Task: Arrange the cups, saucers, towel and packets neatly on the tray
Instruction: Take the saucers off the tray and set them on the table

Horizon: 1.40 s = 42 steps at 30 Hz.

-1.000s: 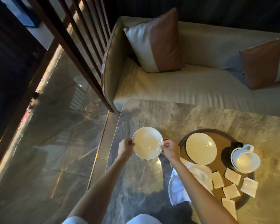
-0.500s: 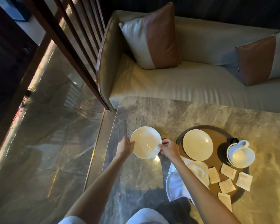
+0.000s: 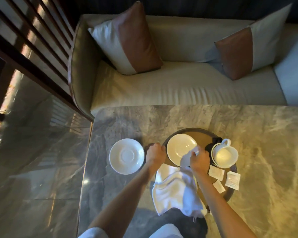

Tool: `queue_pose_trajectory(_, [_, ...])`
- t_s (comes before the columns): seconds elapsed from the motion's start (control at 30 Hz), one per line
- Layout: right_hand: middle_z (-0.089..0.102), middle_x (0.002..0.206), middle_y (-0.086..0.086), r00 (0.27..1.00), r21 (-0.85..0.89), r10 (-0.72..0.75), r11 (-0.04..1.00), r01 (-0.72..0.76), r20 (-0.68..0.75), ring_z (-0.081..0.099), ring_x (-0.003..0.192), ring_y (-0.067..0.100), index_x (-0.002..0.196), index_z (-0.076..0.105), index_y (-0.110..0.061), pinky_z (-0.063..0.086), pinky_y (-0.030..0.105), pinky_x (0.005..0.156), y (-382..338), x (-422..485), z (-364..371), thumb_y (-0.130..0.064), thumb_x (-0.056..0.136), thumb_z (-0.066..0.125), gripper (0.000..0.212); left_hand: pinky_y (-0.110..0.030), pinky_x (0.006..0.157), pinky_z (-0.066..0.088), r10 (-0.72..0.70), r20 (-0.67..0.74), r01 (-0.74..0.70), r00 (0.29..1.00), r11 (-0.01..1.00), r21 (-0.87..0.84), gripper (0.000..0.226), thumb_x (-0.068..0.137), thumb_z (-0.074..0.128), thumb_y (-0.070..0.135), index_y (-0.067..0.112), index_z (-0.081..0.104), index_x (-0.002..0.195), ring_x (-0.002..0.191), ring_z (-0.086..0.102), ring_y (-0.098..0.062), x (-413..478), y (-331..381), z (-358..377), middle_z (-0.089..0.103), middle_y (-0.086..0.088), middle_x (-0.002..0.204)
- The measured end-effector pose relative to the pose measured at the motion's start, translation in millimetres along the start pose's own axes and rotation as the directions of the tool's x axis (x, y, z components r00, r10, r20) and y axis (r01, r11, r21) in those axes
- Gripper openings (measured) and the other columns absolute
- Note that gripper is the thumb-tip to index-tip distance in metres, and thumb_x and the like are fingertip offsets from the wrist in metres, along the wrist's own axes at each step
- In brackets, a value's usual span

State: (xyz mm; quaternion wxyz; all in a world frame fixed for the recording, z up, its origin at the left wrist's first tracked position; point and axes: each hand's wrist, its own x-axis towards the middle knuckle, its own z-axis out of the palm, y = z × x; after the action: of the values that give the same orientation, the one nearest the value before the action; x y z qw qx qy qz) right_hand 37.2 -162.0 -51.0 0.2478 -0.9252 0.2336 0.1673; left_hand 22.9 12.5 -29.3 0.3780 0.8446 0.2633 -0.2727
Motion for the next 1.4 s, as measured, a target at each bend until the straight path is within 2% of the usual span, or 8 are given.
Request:
queue_pose_trajectory(0.2, [0.065,0.101,0.025,1.000,0.091,0.016,0.996,-0.017,0.008,0.062,0.097,0.041,0.102,0.064,0.003,0.044,0.039,0.072,12,14,-3,-0.009,0.095,0.049,0.021,-0.038,0.091,0.050,-0.125,0.062,0.130,0.990,0.988,-0.089,0.034,0.097,0.049,0.024,-0.001,0.062,0.116,0.111,0.063,-0.037,8,13,39,0.067,-0.020,0.119])
queue_pose_trajectory(0.47, [0.062,0.119,0.020,0.994,-0.118,0.067,0.991,-0.057,0.084,0.062,0.109,0.035,0.123,0.058,-0.003,0.051,0.038,0.087,5,10,-9,-0.006,0.094,0.046,0.031,-0.043,0.096,0.049,-0.106,0.000,0.105,0.994,0.988,-0.113,0.030,0.093,0.058,0.013,-0.004,0.062,0.118,0.114,0.061,-0.038,7,20,46,0.066,-0.023,0.119])
queue_pose_trajectory(0.57, [0.065,0.118,0.021,0.997,0.040,0.050,0.998,-0.053,0.064,0.061,0.111,0.038,0.124,0.060,-0.002,0.050,0.041,0.088,4,9,-15,-0.003,0.096,0.045,0.032,-0.040,0.088,0.051,-0.086,-0.024,0.082,0.996,0.986,-0.144,0.025,0.090,0.060,0.012,-0.003,0.065,0.109,0.106,0.063,-0.039,3,17,36,0.069,-0.024,0.111])
queue_pose_trajectory(0.67, [0.070,0.109,0.017,0.999,0.135,-0.019,0.991,0.014,0.033,0.064,0.103,0.036,0.116,0.066,-0.006,0.046,0.035,0.076,2,0,-21,-0.004,0.095,0.048,0.027,-0.037,0.069,0.046,-0.062,-0.064,0.047,0.996,0.976,-0.212,0.012,0.085,0.064,0.010,-0.003,0.064,0.083,0.079,0.058,-0.035,-9,4,18,0.068,-0.023,0.087])
queue_pose_trajectory(0.87, [0.072,0.103,0.011,0.976,0.272,-0.125,0.959,0.073,0.177,0.066,0.097,0.028,0.109,0.068,-0.008,0.053,0.040,0.084,-20,-65,-3,-0.001,0.089,0.057,0.024,-0.049,0.078,0.058,-0.125,-0.108,0.075,0.986,0.921,-0.383,0.010,0.084,0.055,-0.003,0.000,0.064,0.085,0.091,0.067,-0.042,-55,-70,-24,0.065,-0.020,0.084])
queue_pose_trajectory(1.07, [0.071,0.097,0.006,0.935,0.265,-0.199,0.957,0.121,0.292,0.064,0.090,0.023,0.100,0.067,-0.010,0.050,0.031,0.079,-18,-154,50,-0.004,0.085,0.061,0.017,-0.043,0.064,0.063,-0.253,-0.106,0.179,0.962,0.871,-0.457,0.019,0.084,0.052,-0.002,0.008,0.068,0.079,0.070,0.072,-0.026,-117,-169,-40,0.070,-0.015,0.086])
queue_pose_trajectory(1.23, [0.073,0.101,0.008,0.926,0.193,-0.127,0.979,0.061,0.354,0.067,0.097,0.025,0.099,0.068,-0.010,0.055,0.039,0.087,3,-208,88,-0.004,0.087,0.063,0.015,-0.050,0.076,0.061,-0.341,-0.007,0.299,0.940,0.832,-0.467,0.018,0.090,0.059,0.000,-0.004,0.066,0.106,0.093,0.070,-0.038,-146,-231,-32,0.068,-0.022,0.105])
queue_pose_trajectory(1.4, [0.070,0.105,0.015,0.936,0.180,-0.033,0.983,-0.033,0.350,0.067,0.098,0.030,0.103,0.066,-0.004,0.058,0.049,0.085,21,-227,108,0.001,0.088,0.062,0.017,-0.049,0.075,0.061,-0.345,0.051,0.327,0.937,0.816,-0.477,0.020,0.091,0.057,0.000,-0.004,0.062,0.110,0.094,0.070,-0.037,-155,-257,-22,0.066,-0.025,0.111])
